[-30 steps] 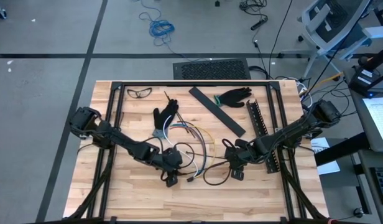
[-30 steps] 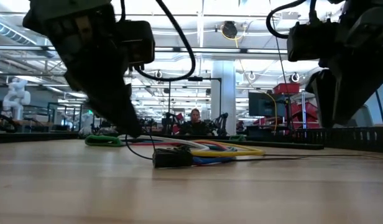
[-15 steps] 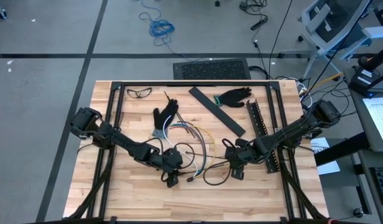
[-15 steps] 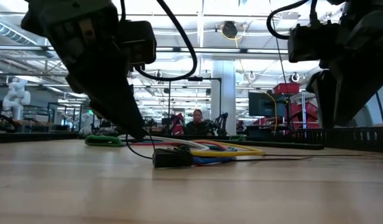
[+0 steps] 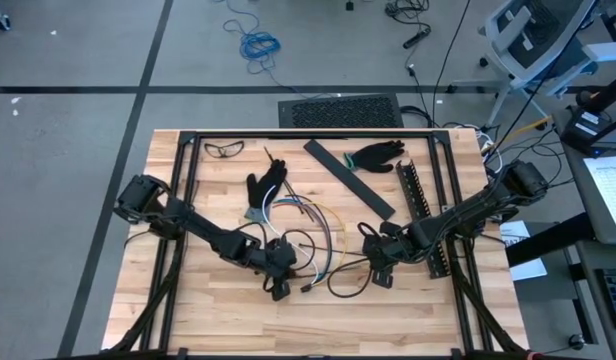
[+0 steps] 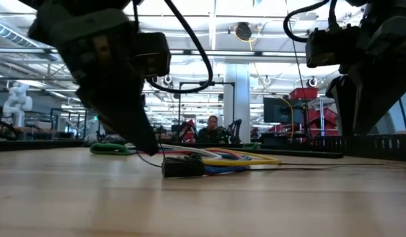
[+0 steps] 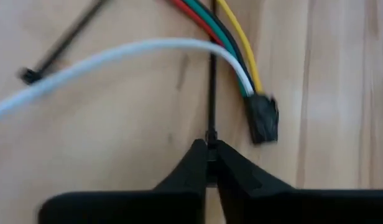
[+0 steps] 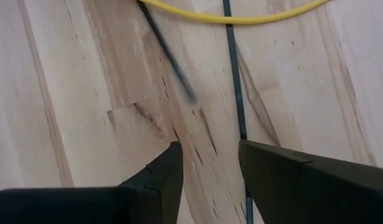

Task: Ziptie cables
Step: Wrap the black zip tie on the cable

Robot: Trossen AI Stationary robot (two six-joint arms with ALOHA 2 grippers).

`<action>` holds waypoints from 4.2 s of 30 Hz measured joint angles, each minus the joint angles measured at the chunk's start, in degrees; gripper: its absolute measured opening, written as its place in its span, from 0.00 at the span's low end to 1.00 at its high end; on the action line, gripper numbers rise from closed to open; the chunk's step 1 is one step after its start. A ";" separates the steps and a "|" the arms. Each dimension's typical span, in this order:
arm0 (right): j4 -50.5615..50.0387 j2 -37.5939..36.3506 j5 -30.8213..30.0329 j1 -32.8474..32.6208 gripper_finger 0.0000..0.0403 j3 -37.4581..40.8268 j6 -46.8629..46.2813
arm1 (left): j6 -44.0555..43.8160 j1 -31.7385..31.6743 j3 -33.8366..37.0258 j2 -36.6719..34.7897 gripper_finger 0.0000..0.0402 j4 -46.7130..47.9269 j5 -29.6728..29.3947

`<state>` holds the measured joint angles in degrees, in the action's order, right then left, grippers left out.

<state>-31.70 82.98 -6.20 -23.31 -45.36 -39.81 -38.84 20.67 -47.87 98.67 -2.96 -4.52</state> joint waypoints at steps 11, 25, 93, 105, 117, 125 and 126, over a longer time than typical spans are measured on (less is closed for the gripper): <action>-0.77 0.00 -1.73 0.05 0.37 0.00 -1.46 | 4.80 -4.36 -14.57 -22.54 0.02 49.28 -0.35; -6.58 -0.60 -4.37 0.09 0.37 0.00 -5.26 | 10.01 -16.02 -21.14 -26.72 0.01 51.29 -46.16; 1.18 17.00 0.69 3.08 0.39 -22.60 23.10 | 24.42 -22.54 -13.21 -39.47 0.47 43.66 -15.84; -7.53 33.75 10.86 6.70 0.44 -45.34 31.13 | 27.63 -22.56 -13.21 -44.57 0.47 50.38 -17.34; -2.99 37.43 10.22 3.92 0.44 -45.71 33.40 | 24.14 -22.54 -13.21 -45.06 0.47 50.18 -19.59; -1.78 40.00 8.39 3.91 0.44 -45.62 36.11 | 24.08 -22.54 -13.21 -45.04 0.47 50.22 -19.84; -1.37 40.19 7.47 3.93 0.44 -45.62 36.44 | 24.06 -22.54 -13.23 -45.04 0.47 50.13 -19.90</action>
<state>-33.07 123.17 1.28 -19.38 -90.98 -3.37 -14.79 -1.87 -61.10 53.63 47.18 -24.43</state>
